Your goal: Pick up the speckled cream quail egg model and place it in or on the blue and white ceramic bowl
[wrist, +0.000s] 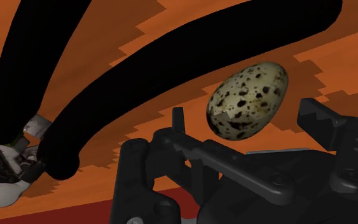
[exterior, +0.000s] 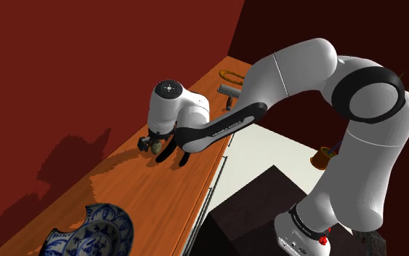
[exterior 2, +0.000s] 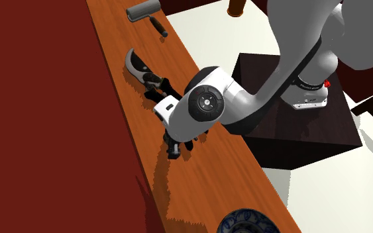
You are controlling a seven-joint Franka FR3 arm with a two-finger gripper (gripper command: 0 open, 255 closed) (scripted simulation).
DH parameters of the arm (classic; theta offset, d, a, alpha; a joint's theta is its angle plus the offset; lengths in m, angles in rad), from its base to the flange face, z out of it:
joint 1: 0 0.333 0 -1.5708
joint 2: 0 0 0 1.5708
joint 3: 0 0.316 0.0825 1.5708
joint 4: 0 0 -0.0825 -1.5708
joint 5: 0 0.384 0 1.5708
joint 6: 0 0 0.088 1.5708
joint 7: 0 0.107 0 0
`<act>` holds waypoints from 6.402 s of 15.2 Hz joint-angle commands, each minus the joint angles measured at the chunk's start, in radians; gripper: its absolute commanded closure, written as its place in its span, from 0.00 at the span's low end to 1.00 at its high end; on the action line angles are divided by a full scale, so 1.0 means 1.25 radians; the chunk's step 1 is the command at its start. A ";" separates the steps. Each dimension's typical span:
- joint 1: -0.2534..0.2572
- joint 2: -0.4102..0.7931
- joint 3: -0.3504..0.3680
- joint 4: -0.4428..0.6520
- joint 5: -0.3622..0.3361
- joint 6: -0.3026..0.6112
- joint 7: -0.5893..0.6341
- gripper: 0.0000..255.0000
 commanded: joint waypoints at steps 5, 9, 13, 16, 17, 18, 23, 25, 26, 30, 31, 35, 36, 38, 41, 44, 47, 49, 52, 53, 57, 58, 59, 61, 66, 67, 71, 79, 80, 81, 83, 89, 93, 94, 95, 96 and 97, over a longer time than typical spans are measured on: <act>0.000 0.002 0.000 0.001 -0.001 0.001 0.000 0.00; 0.000 0.002 0.000 0.001 -0.001 0.001 0.000 1.00; 0.000 0.002 0.000 0.001 -0.001 0.000 0.000 1.00; -0.001 -0.005 0.002 0.002 0.005 -0.007 -0.005 1.00; -0.003 -0.012 0.005 0.003 0.010 -0.014 -0.011 1.00; -0.004 -0.019 0.007 0.005 0.016 -0.022 -0.016 1.00; -0.010 -0.052 0.018 0.014 0.042 -0.060 -0.043 1.00; -0.012 -0.065 0.022 0.019 0.052 -0.076 -0.053 1.00; -0.013 -0.071 0.024 0.022 0.057 -0.084 -0.059 1.00; -0.016 -0.093 0.030 0.035 0.076 -0.116 -0.078 1.00; -0.017 -0.099 0.031 0.038 0.080 -0.124 -0.083 1.00; -0.019 -0.119 0.036 0.055 0.097 -0.158 -0.102 1.00; -0.020 -0.123 0.037 0.060 0.101 -0.167 -0.106 1.00; -0.020 -0.132 0.039 0.070 0.109 -0.184 -0.115 1.00; -0.021 -0.145 0.042 0.086 0.120 -0.210 -0.127 1.00; -0.022 -0.154 0.044 0.101 0.128 -0.233 -0.138 1.00; 0.012 -0.157 0.064 0.102 0.119 -0.254 -0.083 1.00; 0.035 -0.155 0.078 0.108 0.112 -0.269 -0.047 1.00; 0.070 -0.146 0.098 0.123 0.103 -0.295 0.006 1.00; 0.082 -0.142 0.105 0.131 0.099 -0.304 0.024 1.00; 0.132 -0.117 0.131 0.169 0.085 -0.344 0.093 1.00; 0.145 -0.109 0.137 0.181 0.081 -0.355 0.110 1.00; 0.158 -0.100 0.142 0.195 0.076 -0.366 0.127 1.00; 0.185 -0.080 0.154 0.224 0.068 -0.389 0.160 1.00; 0.259 -0.015 0.176 0.319 0.044 -0.454 0.236 1.00; 0.275 0.000 0.180 0.342 0.038 -0.469 0.250 1.00; 0.344 0.070 0.190 0.448 0.016 -0.531 0.301 1.00; 0.373 0.117 0.188 0.457 -0.003 -0.508 0.342 1.00; 0.373 0.120 0.187 0.450 -0.005 -0.499 0.346 1.00; 0.372 0.122 0.186 0.443 -0.007 -0.491 0.349 1.00; 0.372 0.128 0.184 0.431 -0.012 -0.475 0.356 1.00; 0.371 0.144 0.179 0.403 -0.024 -0.434 0.374 1.00; 0.371 0.144 0.179 0.403 -0.024 -0.434 0.374 1.00; 0.371 0.144 0.179 0.403 -0.024 -0.434 0.374 1.00; 0.371 0.144 0.179 0.403 -0.024 -0.434 0.374 1.00; 0.371 0.144 0.179 0.403 -0.024 -0.434 0.374 0.00; 0.371 0.144 0.179 0.403 -0.024 -0.434 0.374 0.00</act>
